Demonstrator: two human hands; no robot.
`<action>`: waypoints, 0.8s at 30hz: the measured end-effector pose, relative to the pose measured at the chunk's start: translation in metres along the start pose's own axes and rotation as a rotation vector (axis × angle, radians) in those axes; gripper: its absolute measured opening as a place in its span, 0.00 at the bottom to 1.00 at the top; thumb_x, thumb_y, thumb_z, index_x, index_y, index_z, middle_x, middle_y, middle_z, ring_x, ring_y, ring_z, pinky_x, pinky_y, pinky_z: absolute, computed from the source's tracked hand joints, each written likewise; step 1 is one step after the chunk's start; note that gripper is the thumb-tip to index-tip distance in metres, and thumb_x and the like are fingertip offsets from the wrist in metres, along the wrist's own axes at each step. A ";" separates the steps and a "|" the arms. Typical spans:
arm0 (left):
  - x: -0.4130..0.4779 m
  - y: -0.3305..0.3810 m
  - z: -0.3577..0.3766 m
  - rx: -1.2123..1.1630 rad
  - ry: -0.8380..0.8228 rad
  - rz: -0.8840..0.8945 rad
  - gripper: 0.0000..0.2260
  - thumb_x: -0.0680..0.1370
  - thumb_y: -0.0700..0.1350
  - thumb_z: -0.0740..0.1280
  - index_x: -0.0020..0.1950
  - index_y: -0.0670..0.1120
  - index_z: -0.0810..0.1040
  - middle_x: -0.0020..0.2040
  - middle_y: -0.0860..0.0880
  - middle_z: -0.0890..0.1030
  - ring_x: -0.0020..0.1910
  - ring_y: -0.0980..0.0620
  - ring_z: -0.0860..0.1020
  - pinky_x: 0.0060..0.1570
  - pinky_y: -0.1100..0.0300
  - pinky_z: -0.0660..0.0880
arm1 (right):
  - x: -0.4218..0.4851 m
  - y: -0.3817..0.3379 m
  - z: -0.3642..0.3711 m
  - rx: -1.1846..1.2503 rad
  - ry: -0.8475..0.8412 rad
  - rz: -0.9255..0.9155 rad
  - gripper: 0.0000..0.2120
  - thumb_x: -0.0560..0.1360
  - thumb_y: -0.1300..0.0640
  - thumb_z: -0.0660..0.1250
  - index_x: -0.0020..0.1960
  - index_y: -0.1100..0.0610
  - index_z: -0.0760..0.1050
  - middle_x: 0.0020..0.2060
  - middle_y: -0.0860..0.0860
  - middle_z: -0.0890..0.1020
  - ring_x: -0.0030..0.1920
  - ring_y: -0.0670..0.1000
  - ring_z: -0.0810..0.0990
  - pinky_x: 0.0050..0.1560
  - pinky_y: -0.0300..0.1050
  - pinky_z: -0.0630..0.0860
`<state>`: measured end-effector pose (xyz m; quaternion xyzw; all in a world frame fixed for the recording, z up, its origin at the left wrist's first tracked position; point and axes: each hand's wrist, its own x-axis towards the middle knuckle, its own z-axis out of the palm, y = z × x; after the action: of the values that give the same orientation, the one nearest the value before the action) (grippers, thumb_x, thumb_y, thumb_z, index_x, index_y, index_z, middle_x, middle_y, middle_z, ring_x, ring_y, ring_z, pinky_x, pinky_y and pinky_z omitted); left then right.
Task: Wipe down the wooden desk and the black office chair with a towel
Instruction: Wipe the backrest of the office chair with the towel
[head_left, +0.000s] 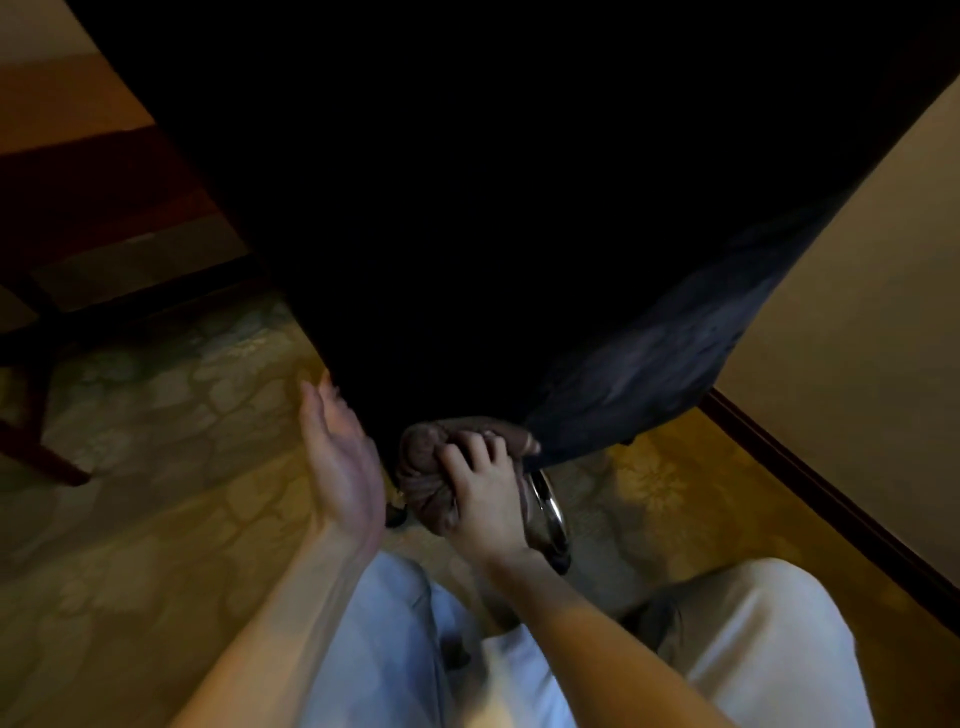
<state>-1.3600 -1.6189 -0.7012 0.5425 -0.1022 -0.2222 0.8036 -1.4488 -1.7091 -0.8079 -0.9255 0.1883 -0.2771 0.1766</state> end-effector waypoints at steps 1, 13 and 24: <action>0.000 0.000 0.001 0.009 0.000 0.003 0.29 0.81 0.65 0.45 0.81 0.57 0.58 0.78 0.60 0.66 0.76 0.63 0.62 0.79 0.51 0.49 | -0.002 -0.004 0.003 0.028 -0.027 0.034 0.26 0.66 0.51 0.75 0.61 0.52 0.72 0.58 0.54 0.73 0.56 0.61 0.72 0.52 0.61 0.76; -0.009 0.006 0.020 0.121 0.053 -0.032 0.35 0.78 0.64 0.65 0.81 0.63 0.52 0.76 0.56 0.68 0.71 0.55 0.71 0.69 0.53 0.69 | -0.006 0.016 -0.118 0.342 0.619 0.252 0.23 0.71 0.52 0.72 0.63 0.56 0.72 0.60 0.59 0.77 0.60 0.60 0.77 0.62 0.60 0.74; -0.012 0.011 0.026 0.099 0.116 -0.133 0.36 0.81 0.61 0.62 0.82 0.63 0.45 0.80 0.52 0.63 0.77 0.48 0.65 0.70 0.49 0.65 | 0.084 0.052 -0.205 0.202 0.792 0.064 0.20 0.75 0.61 0.76 0.63 0.66 0.75 0.75 0.69 0.61 0.78 0.54 0.59 0.78 0.50 0.59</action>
<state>-1.3782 -1.6312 -0.6806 0.5990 -0.0301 -0.2381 0.7639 -1.5153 -1.8371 -0.6318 -0.7189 0.2423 -0.6234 0.1892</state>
